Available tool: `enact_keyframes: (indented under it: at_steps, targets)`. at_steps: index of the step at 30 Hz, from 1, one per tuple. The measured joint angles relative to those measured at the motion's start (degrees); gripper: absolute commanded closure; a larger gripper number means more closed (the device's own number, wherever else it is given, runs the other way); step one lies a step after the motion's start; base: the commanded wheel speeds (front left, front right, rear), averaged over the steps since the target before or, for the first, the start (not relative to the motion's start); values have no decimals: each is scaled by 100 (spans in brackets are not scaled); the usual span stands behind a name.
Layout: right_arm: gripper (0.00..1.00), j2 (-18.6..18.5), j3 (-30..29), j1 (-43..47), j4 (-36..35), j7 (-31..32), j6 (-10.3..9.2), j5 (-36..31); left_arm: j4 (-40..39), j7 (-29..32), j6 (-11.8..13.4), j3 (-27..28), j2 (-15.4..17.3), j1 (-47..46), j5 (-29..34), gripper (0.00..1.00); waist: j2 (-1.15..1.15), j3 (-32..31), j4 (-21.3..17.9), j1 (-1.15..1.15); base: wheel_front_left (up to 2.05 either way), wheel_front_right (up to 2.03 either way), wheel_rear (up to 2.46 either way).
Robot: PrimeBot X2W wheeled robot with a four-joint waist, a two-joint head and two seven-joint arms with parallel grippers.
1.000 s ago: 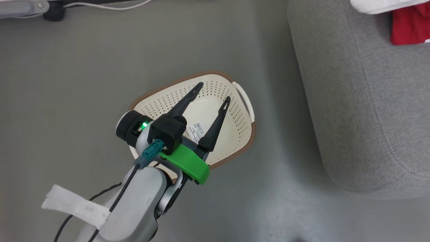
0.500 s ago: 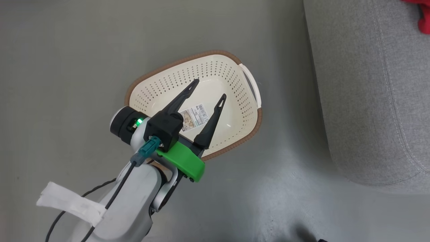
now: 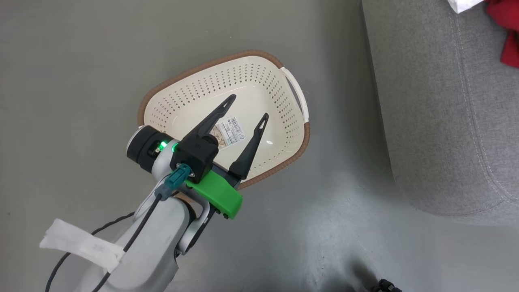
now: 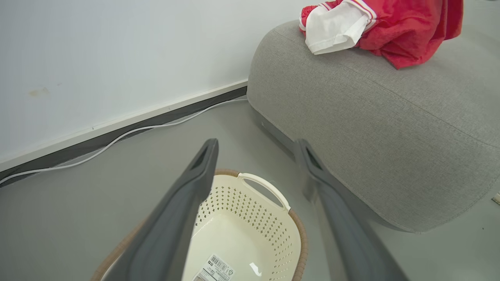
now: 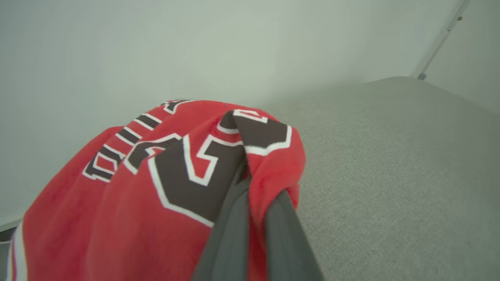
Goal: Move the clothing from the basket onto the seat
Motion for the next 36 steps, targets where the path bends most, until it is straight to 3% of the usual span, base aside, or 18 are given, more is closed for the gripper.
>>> enact_keyframes:
  at_steps: [6,8,9,10,20,36]
  targets:
    - [100,93,-35,227,263,-123,-7,38,-1,23,0,3,14,-1,0,0,0,23,-15,0,0,0,0]
    - [64,137,-34,227,276,-202,-7,38,-1,24,0,4,19,-1,0,0,0,27,-21,0,0,0,0]
    - [38,157,-30,229,283,-232,-7,38,-1,24,0,8,20,-1,0,0,0,27,-26,0,0,0,0]
    - [0,175,-29,230,292,-261,-7,38,0,23,0,11,21,-1,0,0,0,25,-31,0,0,0,0]
    - [0,396,96,494,339,-520,113,37,26,-20,12,121,77,4,-3,0,0,-73,-223,0,0,0,0]
    - [0,386,-44,1035,346,-708,260,47,325,-224,58,196,57,241,-260,0,0,-571,-673,-1,0,0,0]
